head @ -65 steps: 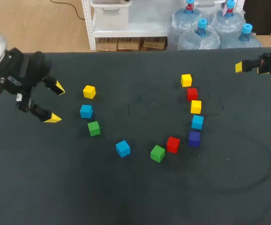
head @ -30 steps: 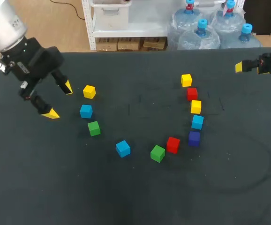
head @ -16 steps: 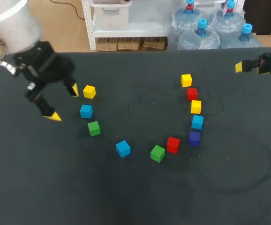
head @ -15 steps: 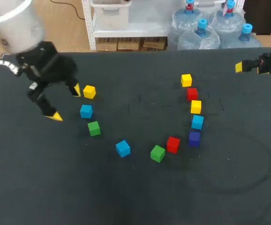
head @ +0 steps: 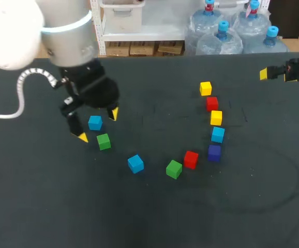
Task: Place the blue cubes, place green cubes on the blue cubes, place the yellow cubes on the green cubes, then place the red cubes on the yellow cubes, and place purple cube on the red cubes.
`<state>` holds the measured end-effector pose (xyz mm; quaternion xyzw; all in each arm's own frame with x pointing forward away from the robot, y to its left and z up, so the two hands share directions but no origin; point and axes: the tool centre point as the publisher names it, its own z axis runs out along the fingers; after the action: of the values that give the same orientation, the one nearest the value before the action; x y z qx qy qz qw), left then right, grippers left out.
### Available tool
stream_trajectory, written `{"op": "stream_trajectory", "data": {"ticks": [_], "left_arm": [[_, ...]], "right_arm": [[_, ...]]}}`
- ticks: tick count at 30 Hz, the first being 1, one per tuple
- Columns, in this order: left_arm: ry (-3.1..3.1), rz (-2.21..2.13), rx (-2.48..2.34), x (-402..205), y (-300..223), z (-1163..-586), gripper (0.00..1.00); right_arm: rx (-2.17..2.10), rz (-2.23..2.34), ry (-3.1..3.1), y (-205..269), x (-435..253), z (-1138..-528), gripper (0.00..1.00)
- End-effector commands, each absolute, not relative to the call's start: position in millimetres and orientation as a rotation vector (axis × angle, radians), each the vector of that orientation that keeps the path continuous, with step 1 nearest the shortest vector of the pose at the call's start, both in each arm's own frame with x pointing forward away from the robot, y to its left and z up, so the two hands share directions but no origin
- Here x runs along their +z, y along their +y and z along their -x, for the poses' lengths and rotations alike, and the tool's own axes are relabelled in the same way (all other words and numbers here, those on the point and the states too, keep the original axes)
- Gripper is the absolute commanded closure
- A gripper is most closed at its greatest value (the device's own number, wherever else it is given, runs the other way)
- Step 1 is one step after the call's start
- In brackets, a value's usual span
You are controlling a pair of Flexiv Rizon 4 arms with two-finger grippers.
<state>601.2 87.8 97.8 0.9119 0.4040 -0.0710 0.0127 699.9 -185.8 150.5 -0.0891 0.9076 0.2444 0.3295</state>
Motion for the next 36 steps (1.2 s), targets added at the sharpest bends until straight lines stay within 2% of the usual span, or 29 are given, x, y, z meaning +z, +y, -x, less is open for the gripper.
{"op": "stream_trajectory", "data": {"ticks": [1,20,36], "left_arm": [[1.236,-2.873,-0.232,91,75,-602,0.0],[1.005,-2.934,-0.2,55,20,-590,0.0],[0.938,-2.973,-0.22,11,18,-591,0.0]], "right_arm": [[0.636,0.231,2.375,-185,151,-700,0.0],[0.636,0.231,2.375,-185,151,-700,0.0],[0.636,0.231,2.375,-185,151,-700,0.0]]}}
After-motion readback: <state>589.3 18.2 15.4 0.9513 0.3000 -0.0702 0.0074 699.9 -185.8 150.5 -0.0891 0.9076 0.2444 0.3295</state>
